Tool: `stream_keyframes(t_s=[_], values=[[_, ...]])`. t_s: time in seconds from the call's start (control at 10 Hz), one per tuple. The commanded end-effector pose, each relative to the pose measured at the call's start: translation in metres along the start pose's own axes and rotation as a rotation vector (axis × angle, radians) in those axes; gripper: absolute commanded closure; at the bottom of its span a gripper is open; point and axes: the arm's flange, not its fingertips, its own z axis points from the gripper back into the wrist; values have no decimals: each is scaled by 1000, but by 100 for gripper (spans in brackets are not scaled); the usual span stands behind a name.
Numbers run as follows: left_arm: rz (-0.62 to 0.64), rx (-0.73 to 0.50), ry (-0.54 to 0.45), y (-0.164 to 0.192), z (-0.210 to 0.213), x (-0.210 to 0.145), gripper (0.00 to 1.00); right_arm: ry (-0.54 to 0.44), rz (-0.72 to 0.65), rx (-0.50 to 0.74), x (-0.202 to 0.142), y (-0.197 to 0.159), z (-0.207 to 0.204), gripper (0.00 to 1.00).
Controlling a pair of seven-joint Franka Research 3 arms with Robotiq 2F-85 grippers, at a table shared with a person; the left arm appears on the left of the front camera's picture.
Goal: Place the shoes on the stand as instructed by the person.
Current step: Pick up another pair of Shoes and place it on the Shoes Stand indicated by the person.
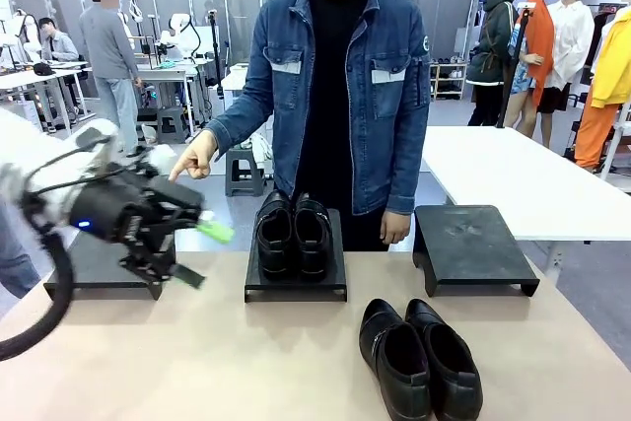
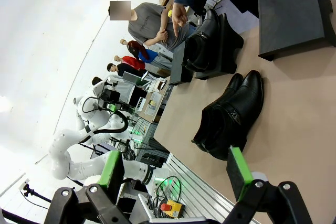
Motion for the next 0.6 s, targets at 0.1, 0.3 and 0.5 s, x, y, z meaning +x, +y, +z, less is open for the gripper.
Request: stream_keyframes(t_s=[0.1, 0.3, 0.5], values=[[55, 232, 15, -60, -57, 22, 0, -5, 6, 6, -1, 1, 2, 0], [51, 409, 25, -107, -120, 34, 0, -5, 6, 6, -1, 1, 2, 0], [59, 534, 63, -134, -175, 44, 0, -5, 6, 6, -1, 1, 2, 0]])
